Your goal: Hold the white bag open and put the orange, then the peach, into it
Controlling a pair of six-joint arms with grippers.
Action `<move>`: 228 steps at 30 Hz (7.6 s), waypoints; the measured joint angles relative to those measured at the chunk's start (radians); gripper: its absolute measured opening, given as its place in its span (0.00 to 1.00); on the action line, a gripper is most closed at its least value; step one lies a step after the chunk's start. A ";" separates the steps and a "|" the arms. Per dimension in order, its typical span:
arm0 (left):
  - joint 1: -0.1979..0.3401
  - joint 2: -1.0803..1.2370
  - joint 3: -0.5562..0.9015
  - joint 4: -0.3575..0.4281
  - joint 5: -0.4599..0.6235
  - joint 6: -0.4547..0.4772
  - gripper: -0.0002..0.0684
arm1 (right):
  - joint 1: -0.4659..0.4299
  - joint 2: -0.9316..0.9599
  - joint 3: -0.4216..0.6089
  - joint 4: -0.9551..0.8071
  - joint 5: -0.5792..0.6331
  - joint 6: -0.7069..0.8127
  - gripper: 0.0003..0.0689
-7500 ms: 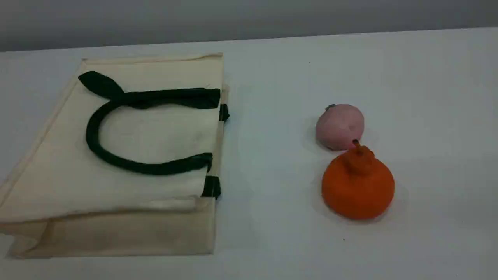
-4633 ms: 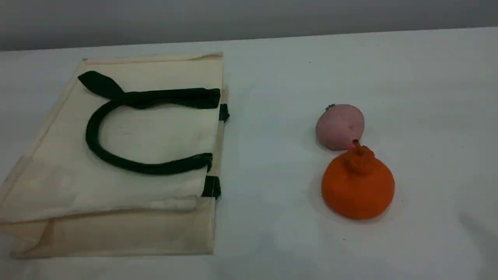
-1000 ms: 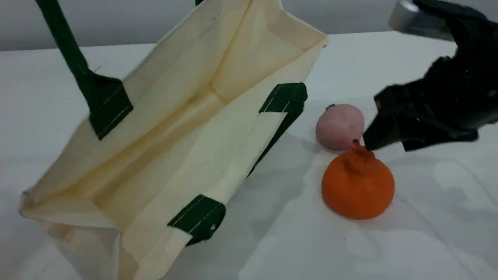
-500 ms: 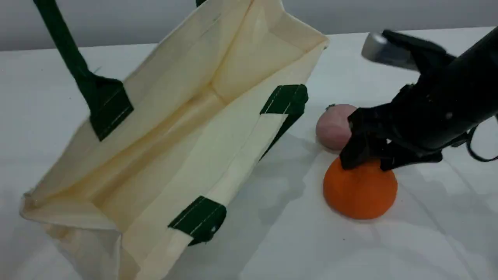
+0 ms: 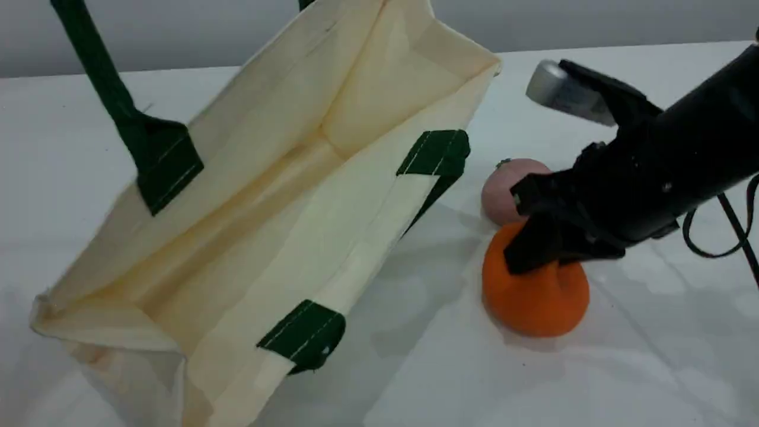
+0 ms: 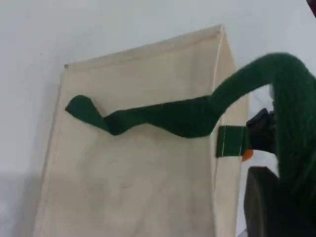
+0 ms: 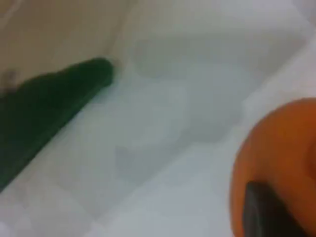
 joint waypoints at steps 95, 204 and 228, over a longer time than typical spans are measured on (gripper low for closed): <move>-0.059 0.000 -0.016 -0.064 -0.001 0.034 0.10 | 0.450 -0.060 -0.376 0.108 -0.130 -0.058 0.84; -0.059 -0.069 -0.016 0.089 -0.012 -0.003 0.10 | 0.101 -0.656 0.090 -0.122 -0.008 0.110 0.04; -0.059 -0.069 -0.016 -0.040 -0.039 0.009 0.10 | 0.415 -0.375 -0.058 0.124 -0.064 -0.113 0.04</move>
